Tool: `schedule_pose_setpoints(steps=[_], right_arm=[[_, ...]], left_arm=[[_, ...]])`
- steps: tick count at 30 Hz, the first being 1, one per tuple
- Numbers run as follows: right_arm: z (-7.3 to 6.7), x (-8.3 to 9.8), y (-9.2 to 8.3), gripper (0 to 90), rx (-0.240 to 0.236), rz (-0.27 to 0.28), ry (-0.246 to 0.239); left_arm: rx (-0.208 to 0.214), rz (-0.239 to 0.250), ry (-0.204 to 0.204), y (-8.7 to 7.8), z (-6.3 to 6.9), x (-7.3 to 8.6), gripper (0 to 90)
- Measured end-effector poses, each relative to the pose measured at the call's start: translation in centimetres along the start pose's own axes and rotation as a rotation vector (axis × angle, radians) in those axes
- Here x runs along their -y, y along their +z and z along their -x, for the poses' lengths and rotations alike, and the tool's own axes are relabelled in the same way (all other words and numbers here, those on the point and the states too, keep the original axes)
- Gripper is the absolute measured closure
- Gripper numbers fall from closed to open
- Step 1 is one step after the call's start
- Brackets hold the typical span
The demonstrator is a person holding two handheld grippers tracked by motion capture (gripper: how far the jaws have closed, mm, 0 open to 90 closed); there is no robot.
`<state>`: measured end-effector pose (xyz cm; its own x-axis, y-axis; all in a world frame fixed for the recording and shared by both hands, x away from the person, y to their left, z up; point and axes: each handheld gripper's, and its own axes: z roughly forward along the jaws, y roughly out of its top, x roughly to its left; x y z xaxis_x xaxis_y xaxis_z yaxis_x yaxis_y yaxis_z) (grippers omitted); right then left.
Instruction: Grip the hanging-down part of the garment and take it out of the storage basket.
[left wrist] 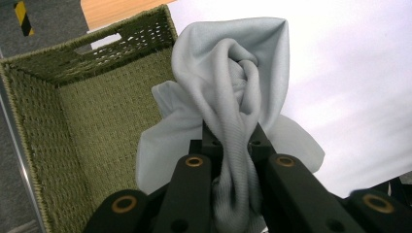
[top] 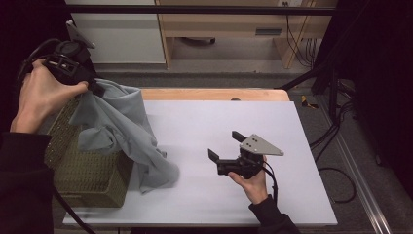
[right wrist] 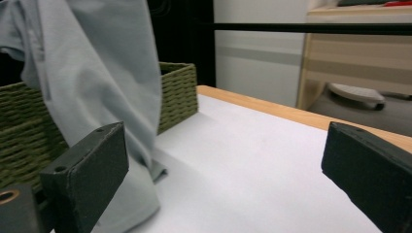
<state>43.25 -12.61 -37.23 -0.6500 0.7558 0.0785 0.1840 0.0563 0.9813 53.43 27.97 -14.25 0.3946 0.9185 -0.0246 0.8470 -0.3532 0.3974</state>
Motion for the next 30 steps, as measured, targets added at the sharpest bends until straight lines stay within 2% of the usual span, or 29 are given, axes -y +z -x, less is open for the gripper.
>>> schedule_pose_setpoints(steps=[1, 3, 9, 13, 22, 25, 30], right_arm=[[0.5, 0.4, -0.9, 3.0, 0.029, 0.007, -0.001], [0.7, 0.6, -1.2, 2.9, 0.038, 0.008, -0.001], [1.9, 2.1, -3.6, 2.1, 0.084, 0.019, 0.012], [2.4, 3.2, -5.0, 1.9, 0.116, 0.032, 0.028], [3.1, 5.3, -6.2, 0.2, 0.178, 0.031, 0.052], [3.1, 5.8, -6.6, 0.2, 0.185, 0.033, 0.071], [3.2, 6.5, -7.1, 0.1, 0.182, 0.028, 0.072]], left_arm=[[0.002, 0.001, 0.000, 0.0, 0.0, 0.0, 83.3], [0.003, 0.001, 0.000, 0.1, 0.0, 0.0, 83.3], [0.004, 0.002, 0.002, 0.0, -0.1, 0.1, 83.3], [0.013, 0.000, -0.009, 0.0, -0.2, 0.2, 83.3], [0.014, 0.002, -0.014, 0.0, -0.5, 0.3, 83.3], [0.014, 0.002, -0.010, 0.1, -0.4, 0.3, 83.3], [0.013, -0.001, -0.011, 0.1, -0.3, 0.3, 83.3]])
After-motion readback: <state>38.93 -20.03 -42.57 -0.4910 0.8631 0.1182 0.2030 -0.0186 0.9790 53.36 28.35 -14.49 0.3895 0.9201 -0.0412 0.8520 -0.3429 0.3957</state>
